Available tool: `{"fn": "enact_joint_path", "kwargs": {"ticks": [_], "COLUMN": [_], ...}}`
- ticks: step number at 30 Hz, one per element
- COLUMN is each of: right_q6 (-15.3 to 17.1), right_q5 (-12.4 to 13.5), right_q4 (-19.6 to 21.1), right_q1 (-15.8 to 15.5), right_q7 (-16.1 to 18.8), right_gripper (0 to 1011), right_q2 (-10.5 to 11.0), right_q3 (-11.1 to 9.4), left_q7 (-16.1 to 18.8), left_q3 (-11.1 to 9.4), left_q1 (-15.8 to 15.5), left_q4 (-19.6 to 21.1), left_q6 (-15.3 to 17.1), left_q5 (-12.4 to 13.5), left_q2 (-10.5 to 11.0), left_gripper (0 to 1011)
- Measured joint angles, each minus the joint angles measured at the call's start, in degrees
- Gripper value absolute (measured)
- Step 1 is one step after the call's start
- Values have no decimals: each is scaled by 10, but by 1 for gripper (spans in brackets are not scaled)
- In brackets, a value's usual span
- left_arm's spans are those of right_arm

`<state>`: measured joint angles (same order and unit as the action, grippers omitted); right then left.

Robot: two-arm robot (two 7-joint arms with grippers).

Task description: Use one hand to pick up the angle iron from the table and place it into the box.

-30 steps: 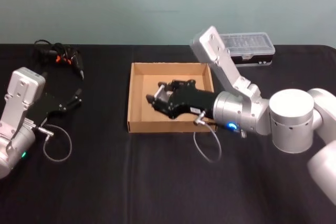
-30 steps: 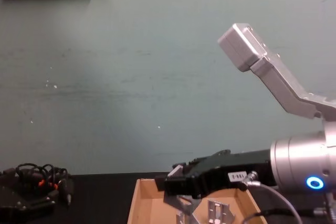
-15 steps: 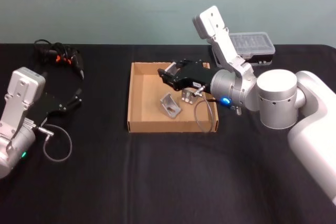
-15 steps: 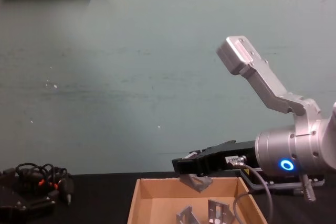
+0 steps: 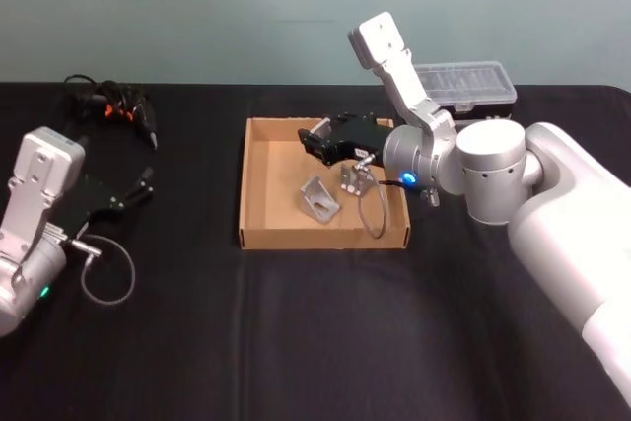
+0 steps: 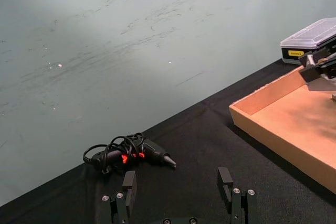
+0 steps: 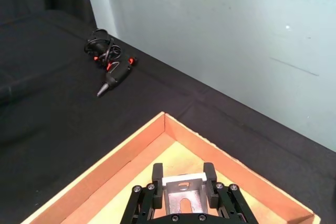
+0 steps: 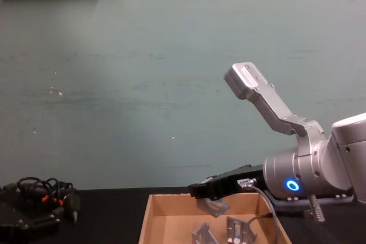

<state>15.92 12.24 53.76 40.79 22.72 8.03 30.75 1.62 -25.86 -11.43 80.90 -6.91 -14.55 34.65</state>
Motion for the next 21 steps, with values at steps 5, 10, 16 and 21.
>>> {"fn": "enact_joint_path", "kwargs": {"ticks": [5, 10, 16, 21], "right_q6": [-14, -24, -34, -36], "right_q5": [-10, -15, -20, -25], "right_q4": [-46, -74, -100, -113], "right_q1": [20, 28, 34, 37], "right_q7": [8, 11, 18, 22], "right_gripper": [458, 458, 458, 458], "right_q2": [-17, -28, -37, -44], "right_q3": [-2, -5, -9, -14], "left_q7": [0, 0, 0, 0], "left_q3": [0, 0, 0, 0], "left_q1": [0, 0, 0, 0], "left_q4": [0, 0, 0, 0], "left_q6": [0, 0, 0, 0], "left_q5": [0, 0, 0, 0], "left_q2": [0, 0, 0, 0], "left_gripper": [1011, 1011, 1011, 1011]}}
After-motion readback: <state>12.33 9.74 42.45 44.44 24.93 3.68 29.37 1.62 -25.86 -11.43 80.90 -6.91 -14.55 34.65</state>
